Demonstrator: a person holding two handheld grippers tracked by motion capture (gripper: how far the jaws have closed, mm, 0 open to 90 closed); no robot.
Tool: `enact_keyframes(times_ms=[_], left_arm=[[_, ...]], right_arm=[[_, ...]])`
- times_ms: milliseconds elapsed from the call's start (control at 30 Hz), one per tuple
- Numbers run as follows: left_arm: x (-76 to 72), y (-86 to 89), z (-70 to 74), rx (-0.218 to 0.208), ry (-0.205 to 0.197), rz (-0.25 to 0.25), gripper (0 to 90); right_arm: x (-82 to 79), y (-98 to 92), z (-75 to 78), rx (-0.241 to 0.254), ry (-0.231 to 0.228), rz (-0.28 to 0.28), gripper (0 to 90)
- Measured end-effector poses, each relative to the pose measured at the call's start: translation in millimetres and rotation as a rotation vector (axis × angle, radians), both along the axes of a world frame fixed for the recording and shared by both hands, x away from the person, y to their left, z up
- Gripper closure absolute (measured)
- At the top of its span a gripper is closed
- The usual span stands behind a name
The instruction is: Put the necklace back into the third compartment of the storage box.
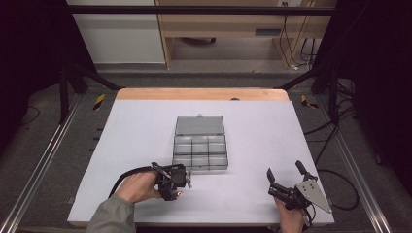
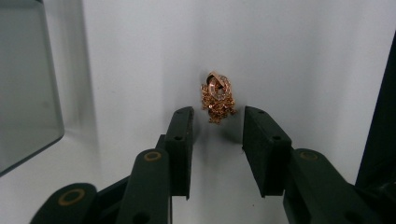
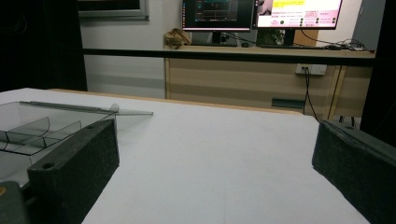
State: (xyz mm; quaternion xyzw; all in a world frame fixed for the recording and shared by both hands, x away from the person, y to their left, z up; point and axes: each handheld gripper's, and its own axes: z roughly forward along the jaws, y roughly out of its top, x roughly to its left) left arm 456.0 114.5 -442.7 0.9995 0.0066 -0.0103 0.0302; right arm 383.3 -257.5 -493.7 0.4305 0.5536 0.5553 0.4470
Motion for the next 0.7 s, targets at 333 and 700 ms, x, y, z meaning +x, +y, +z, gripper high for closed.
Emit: enact_keyframes(times_ms=[333,700], left_arm=[[-3.5,-3.1,-0.3,0.008,-0.029,-0.015,75.4],[-4.6,-3.7,0.3,-0.002,-0.034,-0.016,84.6]], right_arm=[[0.0,0.1,0.0,0.0,0.0,0.0,1.1],[0.0,0.1,0.0,0.0,0.0,0.0,1.2]])
